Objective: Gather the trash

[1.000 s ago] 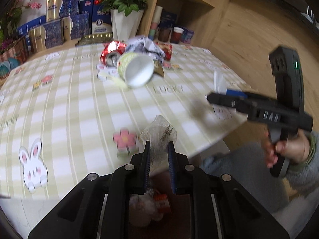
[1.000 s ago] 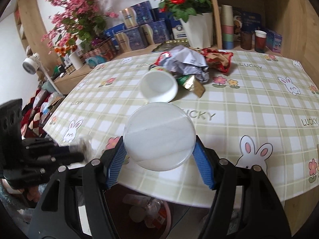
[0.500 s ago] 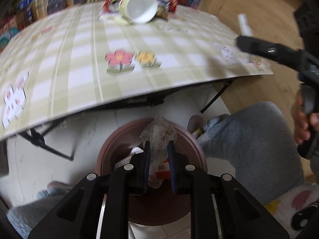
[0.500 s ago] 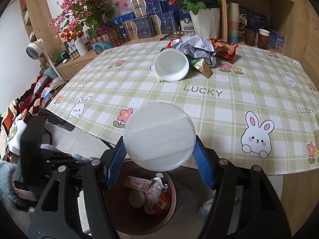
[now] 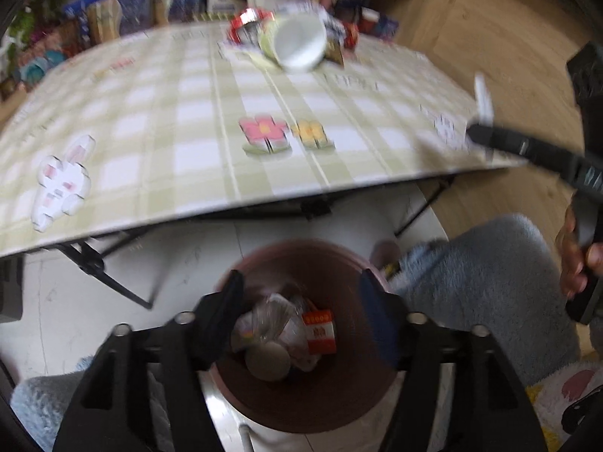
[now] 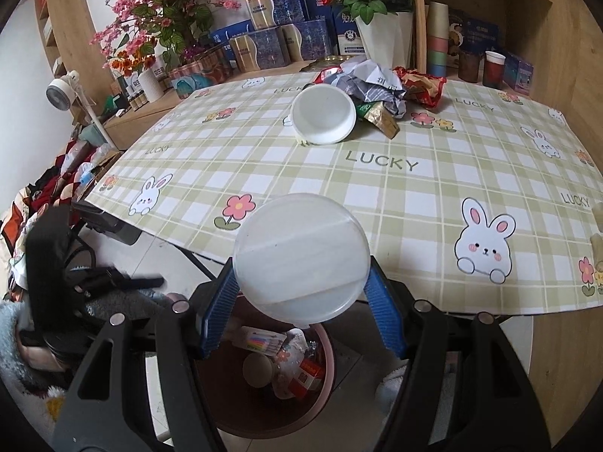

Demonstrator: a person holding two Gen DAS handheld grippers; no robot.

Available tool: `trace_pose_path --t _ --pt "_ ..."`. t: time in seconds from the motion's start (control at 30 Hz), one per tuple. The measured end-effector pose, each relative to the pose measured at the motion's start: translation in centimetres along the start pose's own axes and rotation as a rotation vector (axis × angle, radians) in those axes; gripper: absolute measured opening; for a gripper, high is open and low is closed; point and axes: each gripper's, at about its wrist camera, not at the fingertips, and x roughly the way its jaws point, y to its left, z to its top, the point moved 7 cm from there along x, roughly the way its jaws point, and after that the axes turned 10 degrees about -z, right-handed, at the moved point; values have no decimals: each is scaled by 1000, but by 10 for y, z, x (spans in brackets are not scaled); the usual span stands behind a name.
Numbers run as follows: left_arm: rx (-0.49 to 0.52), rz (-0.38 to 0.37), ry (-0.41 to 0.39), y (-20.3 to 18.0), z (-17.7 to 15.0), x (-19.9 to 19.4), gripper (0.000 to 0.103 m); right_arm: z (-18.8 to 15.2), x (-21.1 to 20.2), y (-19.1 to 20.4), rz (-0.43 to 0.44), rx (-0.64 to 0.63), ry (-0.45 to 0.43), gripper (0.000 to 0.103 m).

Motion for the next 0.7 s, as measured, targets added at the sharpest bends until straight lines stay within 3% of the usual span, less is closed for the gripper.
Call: trace_pose_path --t 0.07,0.17,0.47,0.7 --pt "-7 23 -61 2 8 -16 81 -6 1 2 1 -3 10 66" --pt "-20 89 -146 10 17 -41 91 -15 4 9 6 -17 29 66" --pt "-99 237 -326 42 35 -103 96 -48 25 42 37 -87 125 66" --pt "-147 275 -387 60 33 -124 96 -67 41 62 56 -137 192 66"
